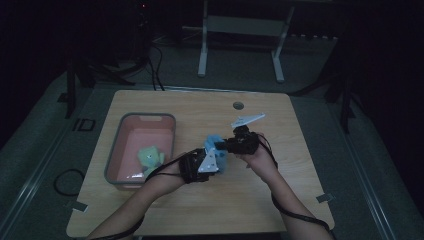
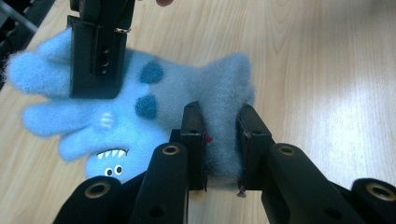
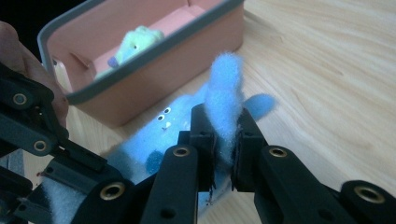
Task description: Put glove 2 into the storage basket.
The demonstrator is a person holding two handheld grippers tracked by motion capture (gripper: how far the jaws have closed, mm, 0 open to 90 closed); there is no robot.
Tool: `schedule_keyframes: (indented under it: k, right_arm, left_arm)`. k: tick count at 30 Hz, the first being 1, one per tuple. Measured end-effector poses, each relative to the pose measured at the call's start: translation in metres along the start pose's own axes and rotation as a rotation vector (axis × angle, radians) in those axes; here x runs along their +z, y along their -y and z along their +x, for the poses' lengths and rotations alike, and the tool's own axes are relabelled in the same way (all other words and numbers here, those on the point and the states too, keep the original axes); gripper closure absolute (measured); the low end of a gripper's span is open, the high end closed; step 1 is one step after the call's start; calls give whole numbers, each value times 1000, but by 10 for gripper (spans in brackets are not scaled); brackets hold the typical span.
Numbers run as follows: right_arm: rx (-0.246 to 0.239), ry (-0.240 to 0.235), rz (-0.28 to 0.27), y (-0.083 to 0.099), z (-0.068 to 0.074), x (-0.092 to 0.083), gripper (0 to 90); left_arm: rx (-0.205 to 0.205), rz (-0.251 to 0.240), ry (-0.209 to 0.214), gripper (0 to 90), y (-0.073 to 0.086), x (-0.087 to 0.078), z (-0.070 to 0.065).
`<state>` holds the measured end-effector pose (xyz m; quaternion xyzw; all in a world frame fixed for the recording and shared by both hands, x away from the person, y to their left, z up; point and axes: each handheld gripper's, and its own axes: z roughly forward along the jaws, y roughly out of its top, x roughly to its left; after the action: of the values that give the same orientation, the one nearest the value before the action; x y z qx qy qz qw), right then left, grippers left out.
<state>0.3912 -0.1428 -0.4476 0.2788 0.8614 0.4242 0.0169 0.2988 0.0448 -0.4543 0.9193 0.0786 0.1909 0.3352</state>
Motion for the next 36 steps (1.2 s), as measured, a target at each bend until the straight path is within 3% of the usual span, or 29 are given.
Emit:
schedule_keyframes:
  k: [3, 19, 36]
  right_arm:
    - [-18, 12, 5, -6, 4, 2, 821]
    - [-60, -36, 6, -40, 27, 28, 821]
    - [-85, -72, 34, -64, 46, 63, 821]
  left_arm:
    - [1, 8, -11, 769, 3, -7, 2]
    - [-21, 33, -50, 768, 23, -40, 10]
    - [-54, 64, -71, 768, 50, -61, 17]
